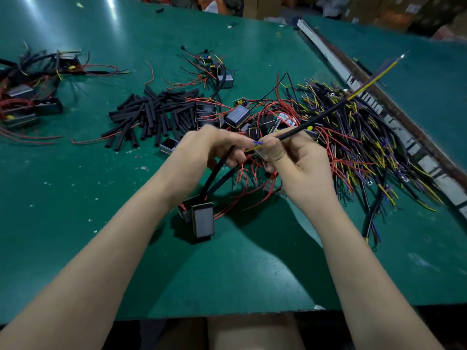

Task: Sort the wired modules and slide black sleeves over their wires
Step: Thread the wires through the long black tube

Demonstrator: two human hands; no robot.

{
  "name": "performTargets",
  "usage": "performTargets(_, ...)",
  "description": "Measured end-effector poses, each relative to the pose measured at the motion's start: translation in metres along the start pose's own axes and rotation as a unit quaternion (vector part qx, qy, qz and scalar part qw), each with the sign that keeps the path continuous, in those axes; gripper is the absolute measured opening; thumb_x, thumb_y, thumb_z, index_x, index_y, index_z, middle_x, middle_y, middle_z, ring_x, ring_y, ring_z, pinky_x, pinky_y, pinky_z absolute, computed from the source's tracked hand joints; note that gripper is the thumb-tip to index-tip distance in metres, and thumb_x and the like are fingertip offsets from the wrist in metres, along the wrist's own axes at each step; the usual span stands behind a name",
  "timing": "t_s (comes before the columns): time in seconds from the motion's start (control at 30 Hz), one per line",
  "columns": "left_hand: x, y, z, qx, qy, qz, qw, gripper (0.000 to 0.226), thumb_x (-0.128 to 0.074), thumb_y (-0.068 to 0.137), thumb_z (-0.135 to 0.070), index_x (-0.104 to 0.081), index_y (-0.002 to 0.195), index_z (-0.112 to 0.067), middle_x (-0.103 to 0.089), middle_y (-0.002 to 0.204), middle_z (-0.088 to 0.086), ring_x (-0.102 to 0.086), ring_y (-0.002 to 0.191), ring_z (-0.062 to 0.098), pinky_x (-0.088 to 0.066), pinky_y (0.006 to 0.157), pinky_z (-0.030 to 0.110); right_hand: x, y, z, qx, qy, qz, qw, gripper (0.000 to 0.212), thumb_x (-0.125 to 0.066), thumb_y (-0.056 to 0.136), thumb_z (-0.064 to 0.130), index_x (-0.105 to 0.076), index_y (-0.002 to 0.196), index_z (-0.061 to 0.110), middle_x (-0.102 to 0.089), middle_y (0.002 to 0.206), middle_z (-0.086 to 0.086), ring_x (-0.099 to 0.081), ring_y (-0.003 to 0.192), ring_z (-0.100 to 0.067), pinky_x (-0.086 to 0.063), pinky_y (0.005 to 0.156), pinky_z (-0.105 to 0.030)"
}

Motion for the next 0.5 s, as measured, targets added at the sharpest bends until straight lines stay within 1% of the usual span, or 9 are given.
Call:
performTargets(0.03, 0.001, -0.002, 0.002, -0.005, 0.000, 0.007, 1.000, 0.028, -0.047, 0.096, -0.014, -0.056, 0.069, -0.011, -0.053, 0.036, -0.005, -0.048, 0.034, 0.004, -0.041, 0.050, 0.016, 0.000, 0.000, -0.001, -0.011, 0.019, -0.003, 1.000, 0.013, -0.055, 0.091, 0.033, -0.061, 0.080, 0.032, -0.057, 0.069, 0.013, -0.055, 0.059, -0.002, -0.045, 0.060, -0.018)
performTargets(0.07, 0.004, -0.008, 0.001, -0.047, 0.009, 0.001, 0.999, 0.027, -0.045, 0.095, -0.009, -0.061, 0.074, -0.013, -0.059, 0.042, -0.004, -0.051, 0.037, 0.004, -0.043, 0.053, 0.015, 0.000, 0.000, -0.003, -0.018, 0.036, -0.004, 0.999, 0.012, -0.056, 0.091, 0.032, -0.062, 0.081, 0.031, -0.058, 0.069, 0.014, -0.055, 0.059, -0.001, -0.044, 0.060, -0.016)
performTargets(0.13, 0.012, -0.021, -0.005, -0.157, 0.012, -0.064, 0.985, 0.032, -0.045, 0.095, -0.002, -0.070, 0.087, -0.021, -0.069, 0.063, -0.006, -0.056, 0.055, 0.002, -0.044, 0.061, 0.011, -0.001, -0.001, -0.003, -0.025, 0.064, -0.003, 0.998, 0.011, -0.058, 0.091, 0.029, -0.065, 0.083, 0.030, -0.060, 0.068, 0.016, -0.055, 0.060, 0.002, -0.044, 0.059, -0.013)
performTargets(0.17, 0.015, -0.024, -0.008, -0.192, 0.021, -0.077, 0.978, 0.030, -0.048, 0.095, -0.004, -0.070, 0.092, -0.023, -0.070, 0.069, -0.008, -0.057, 0.061, 0.001, -0.044, 0.064, 0.009, -0.002, -0.001, -0.003, -0.027, 0.072, -0.003, 0.997, 0.010, -0.059, 0.091, 0.028, -0.065, 0.084, 0.029, -0.060, 0.067, 0.016, -0.055, 0.061, 0.002, -0.044, 0.059, -0.012)
performTargets(0.2, 0.016, -0.028, -0.007, -0.212, 0.017, -0.065, 0.975, 0.023, -0.051, 0.096, -0.009, -0.070, 0.095, -0.023, -0.071, 0.072, -0.008, -0.058, 0.064, 0.000, -0.044, 0.066, 0.008, -0.002, -0.002, -0.003, -0.029, 0.078, -0.004, 0.997, 0.009, -0.059, 0.091, 0.029, -0.066, 0.085, 0.029, -0.060, 0.068, 0.016, -0.054, 0.061, 0.002, -0.043, 0.058, -0.012)
performTargets(0.23, 0.017, -0.028, -0.005, -0.213, 0.017, -0.057, 0.975, 0.017, -0.054, 0.094, -0.017, -0.070, 0.096, -0.023, -0.071, 0.074, -0.008, -0.059, 0.066, 0.001, -0.045, 0.068, 0.009, -0.002, -0.002, -0.002, -0.030, 0.084, -0.005, 0.996, 0.008, -0.060, 0.090, 0.031, -0.066, 0.085, 0.029, -0.059, 0.068, 0.015, -0.054, 0.061, 0.002, -0.043, 0.058, -0.012)
performTargets(0.3, 0.019, -0.023, -0.006, -0.209, 0.020, -0.050, 0.976, 0.019, -0.056, 0.086, -0.029, -0.070, 0.096, -0.021, -0.071, 0.074, -0.008, -0.060, 0.070, 0.005, -0.048, 0.072, 0.012, -0.003, -0.003, 0.000, -0.032, 0.089, -0.007, 0.996, 0.010, -0.061, 0.086, 0.036, -0.067, 0.085, 0.029, -0.060, 0.066, 0.016, -0.053, 0.061, 0.002, -0.042, 0.058, -0.012)
performTargets(0.43, 0.020, -0.021, -0.006, -0.228, -0.023, -0.079, 0.970, 0.018, -0.059, 0.079, -0.026, -0.066, 0.095, -0.021, -0.069, 0.069, -0.010, -0.060, 0.069, 0.005, -0.049, 0.073, 0.012, -0.006, -0.004, 0.002, -0.031, 0.084, 0.001, 0.996, 0.010, -0.062, 0.082, 0.036, -0.068, 0.088, 0.031, -0.062, 0.066, 0.021, -0.054, 0.062, 0.004, -0.042, 0.064, -0.014)
performTargets(0.5, 0.021, -0.019, -0.004, -0.226, -0.048, -0.100, 0.968, 0.018, -0.060, 0.077, -0.025, -0.065, 0.094, -0.021, -0.069, 0.069, -0.011, -0.061, 0.067, 0.003, -0.049, 0.071, 0.012, -0.008, -0.005, 0.003, -0.036, 0.098, 0.004, 0.995, 0.011, -0.063, 0.081, 0.035, -0.068, 0.088, 0.029, -0.063, 0.065, 0.021, -0.052, 0.061, 0.003, -0.042, 0.063, -0.016)
Point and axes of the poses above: each hand's wrist, its own y-axis towards the middle knuckle, its own x-axis out of the back of the hand, z = x × y, the point moved 5 cm from there along y, towards the middle knuckle
